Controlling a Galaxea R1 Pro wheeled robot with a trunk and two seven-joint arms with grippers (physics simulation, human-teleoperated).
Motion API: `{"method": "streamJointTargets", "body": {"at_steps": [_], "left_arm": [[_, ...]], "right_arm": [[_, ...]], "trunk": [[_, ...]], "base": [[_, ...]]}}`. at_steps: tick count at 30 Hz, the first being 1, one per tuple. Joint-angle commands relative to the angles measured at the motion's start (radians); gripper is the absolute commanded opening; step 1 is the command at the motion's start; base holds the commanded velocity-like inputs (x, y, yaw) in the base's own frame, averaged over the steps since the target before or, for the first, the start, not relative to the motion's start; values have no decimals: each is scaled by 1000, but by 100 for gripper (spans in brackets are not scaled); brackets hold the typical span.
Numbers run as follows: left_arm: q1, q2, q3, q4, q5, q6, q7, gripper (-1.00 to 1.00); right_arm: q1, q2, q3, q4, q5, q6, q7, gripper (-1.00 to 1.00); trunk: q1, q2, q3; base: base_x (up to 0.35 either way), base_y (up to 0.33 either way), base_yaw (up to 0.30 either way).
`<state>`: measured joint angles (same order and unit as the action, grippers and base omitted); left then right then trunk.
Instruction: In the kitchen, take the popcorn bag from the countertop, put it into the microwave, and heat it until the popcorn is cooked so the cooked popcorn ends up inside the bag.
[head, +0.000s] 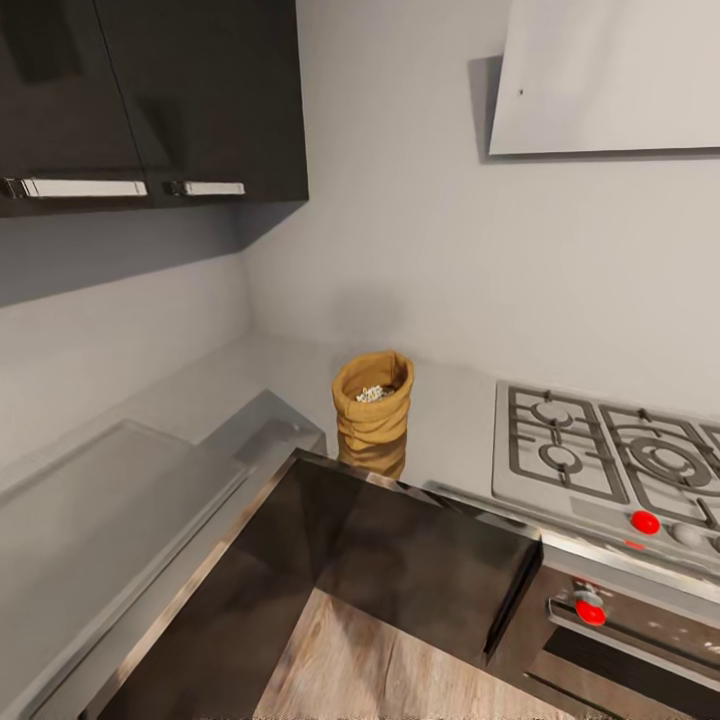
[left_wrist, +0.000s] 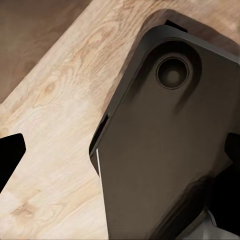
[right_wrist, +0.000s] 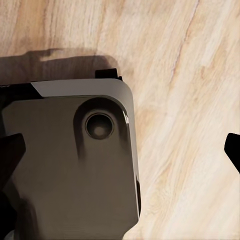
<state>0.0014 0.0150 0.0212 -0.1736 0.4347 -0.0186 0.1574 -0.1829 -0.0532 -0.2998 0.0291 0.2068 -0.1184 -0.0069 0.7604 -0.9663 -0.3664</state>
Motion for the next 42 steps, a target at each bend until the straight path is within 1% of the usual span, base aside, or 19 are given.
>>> {"method": "streamJointTargets", "body": {"at_steps": [1,31,36,42], "left_arm": [[0,-1,2,-1,2,-1,2,100],[0,-3,2,2,2,-1,2,100],[0,-3,2,2,2,0,2,100],[0,-2,0,2,2,0,2,100]], "right_arm": [[-1,0,-9,3,10,-6,-1,100],[-1,0,-9,3,10,-7,0,100],[-1,-2,-7,3,15,-8,1,100],[-1,0,-9,3,11,0,2,100]], "trunk": [[0,-1,-3],[0,-1,-50],[0,-1,-52],[0,-1,-52]], "base": [[0,0,0],[0,0,0],[0,0,0],[0,0,0]]}}
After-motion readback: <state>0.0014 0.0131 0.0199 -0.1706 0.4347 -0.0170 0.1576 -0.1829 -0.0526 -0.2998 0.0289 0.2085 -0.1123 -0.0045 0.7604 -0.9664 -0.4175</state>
